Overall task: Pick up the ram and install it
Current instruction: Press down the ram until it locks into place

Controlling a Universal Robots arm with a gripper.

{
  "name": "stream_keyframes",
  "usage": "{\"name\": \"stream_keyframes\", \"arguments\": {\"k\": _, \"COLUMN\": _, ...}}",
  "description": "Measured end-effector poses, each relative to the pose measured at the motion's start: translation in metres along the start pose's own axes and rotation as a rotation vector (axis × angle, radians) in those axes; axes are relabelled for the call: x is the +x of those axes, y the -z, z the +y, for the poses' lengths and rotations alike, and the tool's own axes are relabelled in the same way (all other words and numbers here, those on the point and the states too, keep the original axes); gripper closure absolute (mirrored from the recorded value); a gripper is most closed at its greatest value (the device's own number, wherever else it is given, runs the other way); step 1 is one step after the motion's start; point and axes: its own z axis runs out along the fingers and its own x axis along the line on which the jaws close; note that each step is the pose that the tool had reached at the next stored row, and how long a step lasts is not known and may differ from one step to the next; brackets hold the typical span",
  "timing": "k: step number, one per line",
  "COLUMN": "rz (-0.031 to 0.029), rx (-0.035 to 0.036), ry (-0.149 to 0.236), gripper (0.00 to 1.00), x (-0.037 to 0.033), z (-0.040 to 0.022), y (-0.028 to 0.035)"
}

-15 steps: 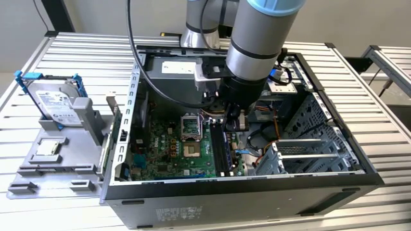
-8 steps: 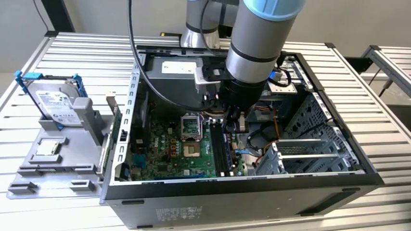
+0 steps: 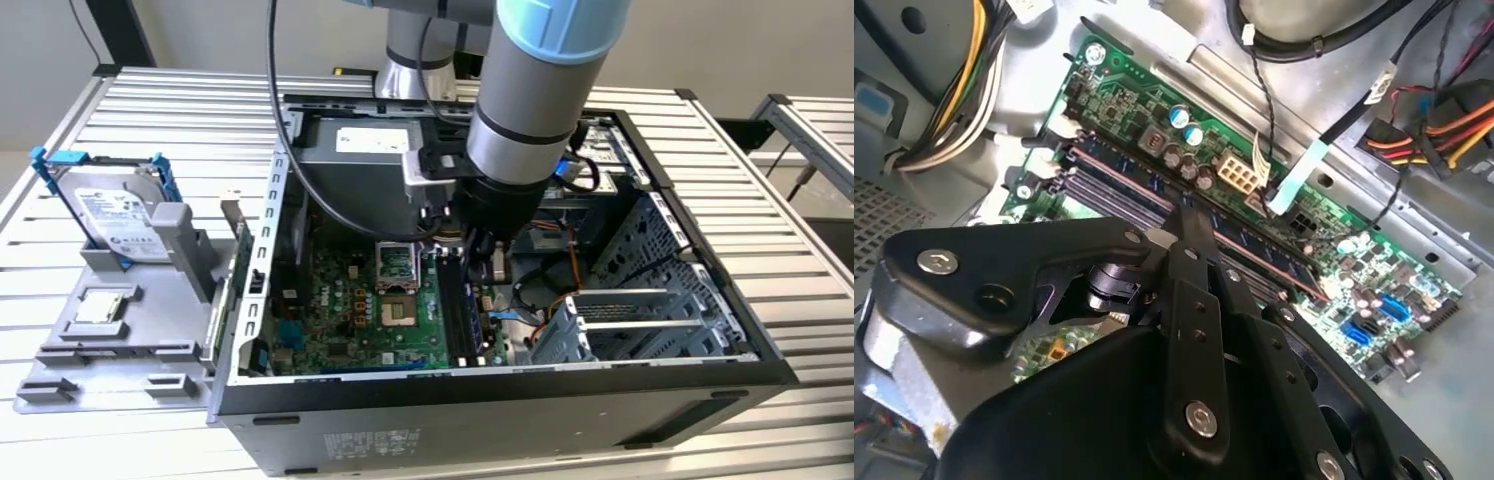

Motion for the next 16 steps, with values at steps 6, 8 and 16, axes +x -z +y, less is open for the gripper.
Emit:
{"name": "stream_keyframes", "arguments": {"k": 6, "rz": 0.0018, "rx": 0.0000, "ry": -0.029, "gripper": 1.00, "x": 0.0004, "z": 0.0000, "y": -0.0104}}
{"name": "stream_keyframes", "arguments": {"k": 8, "rz": 0.0026, "rx": -0.0001, "ry": -0.033, "gripper": 1.00, "x": 0.0003, "z": 0.0001, "y": -0.0117}}
{"name": "stream_keyframes", "arguments": {"k": 16, "rz": -0.0001, "rx": 0.0006, "ry": -0.033, "gripper": 1.00, "x": -0.0003, "z": -0.0001, "y": 0.0210}}
